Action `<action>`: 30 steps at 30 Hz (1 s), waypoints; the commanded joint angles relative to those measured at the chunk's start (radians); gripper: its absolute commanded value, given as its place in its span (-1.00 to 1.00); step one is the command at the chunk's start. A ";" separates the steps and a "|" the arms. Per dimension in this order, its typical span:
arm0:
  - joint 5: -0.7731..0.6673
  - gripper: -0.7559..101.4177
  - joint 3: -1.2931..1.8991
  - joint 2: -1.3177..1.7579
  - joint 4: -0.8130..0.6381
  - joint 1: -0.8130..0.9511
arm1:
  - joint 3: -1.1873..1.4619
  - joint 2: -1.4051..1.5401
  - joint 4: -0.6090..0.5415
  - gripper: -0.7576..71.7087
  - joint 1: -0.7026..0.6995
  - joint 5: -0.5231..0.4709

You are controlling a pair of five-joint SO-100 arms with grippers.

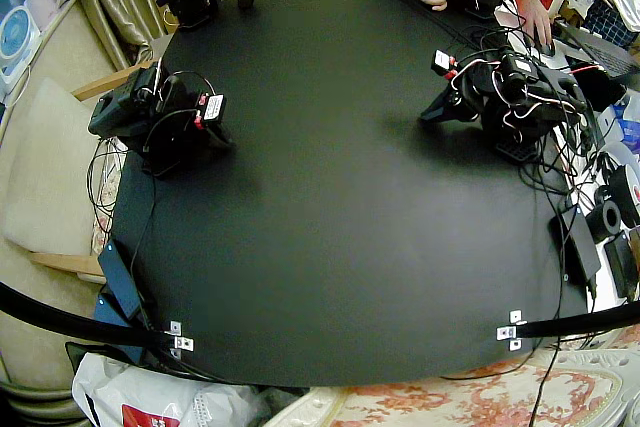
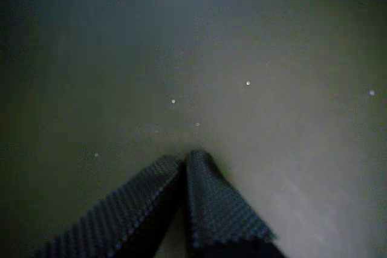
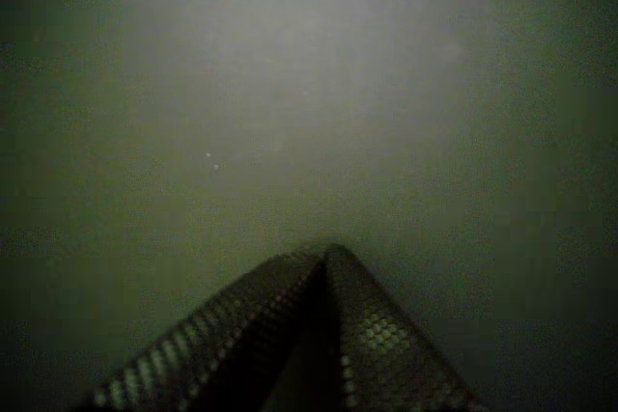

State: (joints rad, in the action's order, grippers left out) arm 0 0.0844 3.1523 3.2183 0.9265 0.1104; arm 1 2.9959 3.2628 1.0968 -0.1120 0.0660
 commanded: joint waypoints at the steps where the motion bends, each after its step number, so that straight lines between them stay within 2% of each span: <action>1: 0.008 -0.99 -0.008 0.021 -0.012 0.006 | -0.011 0.011 -0.002 -0.99 -0.011 0.009; 30: -0.006 -0.99 -0.006 0.021 -0.014 -0.012 | -0.011 0.011 -0.003 -0.99 0.000 0.020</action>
State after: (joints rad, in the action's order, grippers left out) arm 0 0.0721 3.1523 3.2183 0.9265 0.0936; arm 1 2.9959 3.2628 1.0968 -0.1089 0.0690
